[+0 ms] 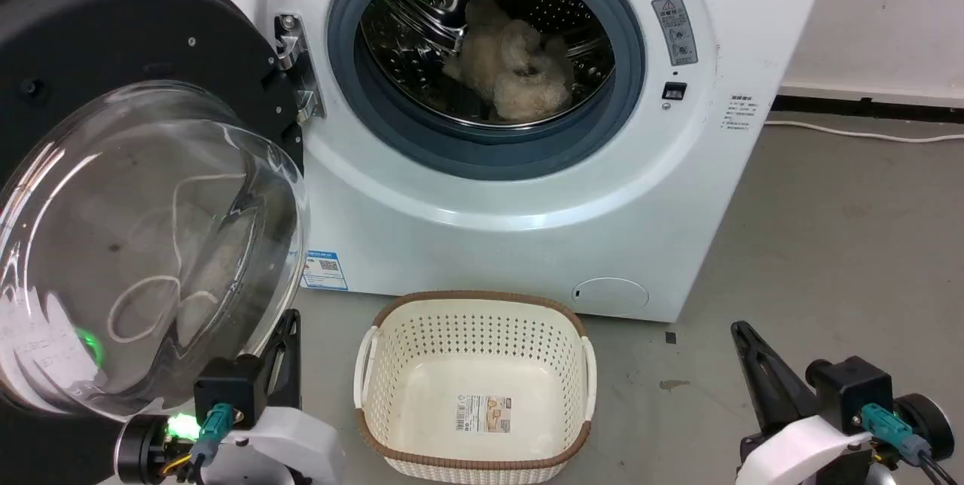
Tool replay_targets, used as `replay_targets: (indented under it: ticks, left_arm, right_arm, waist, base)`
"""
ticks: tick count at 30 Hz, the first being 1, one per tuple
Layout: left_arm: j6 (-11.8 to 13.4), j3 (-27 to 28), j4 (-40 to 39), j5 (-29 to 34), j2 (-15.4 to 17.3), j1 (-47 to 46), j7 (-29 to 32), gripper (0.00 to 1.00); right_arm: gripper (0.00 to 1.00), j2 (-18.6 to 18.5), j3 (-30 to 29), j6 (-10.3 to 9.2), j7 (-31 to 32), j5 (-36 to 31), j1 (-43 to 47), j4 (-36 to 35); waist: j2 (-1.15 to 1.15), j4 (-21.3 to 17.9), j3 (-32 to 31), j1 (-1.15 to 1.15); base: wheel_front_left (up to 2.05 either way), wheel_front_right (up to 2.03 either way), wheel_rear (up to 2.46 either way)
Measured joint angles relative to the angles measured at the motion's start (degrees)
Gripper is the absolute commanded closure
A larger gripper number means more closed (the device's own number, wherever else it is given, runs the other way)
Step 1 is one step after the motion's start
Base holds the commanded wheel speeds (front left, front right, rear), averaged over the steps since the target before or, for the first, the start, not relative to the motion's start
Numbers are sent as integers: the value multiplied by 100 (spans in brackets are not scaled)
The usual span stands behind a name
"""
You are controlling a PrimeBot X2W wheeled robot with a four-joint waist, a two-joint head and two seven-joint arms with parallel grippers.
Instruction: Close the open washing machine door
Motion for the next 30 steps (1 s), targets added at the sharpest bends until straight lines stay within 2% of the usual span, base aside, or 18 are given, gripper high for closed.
replay_targets:
  ticks: [30]
  left_arm:
    - [0,2,0,1,-1,11,0,100]
  right_arm:
    - [100,0,2,0,0,0,-1,-2]
  waist:
    - [0,0,0,0]
  base:
    - [0,0,0]
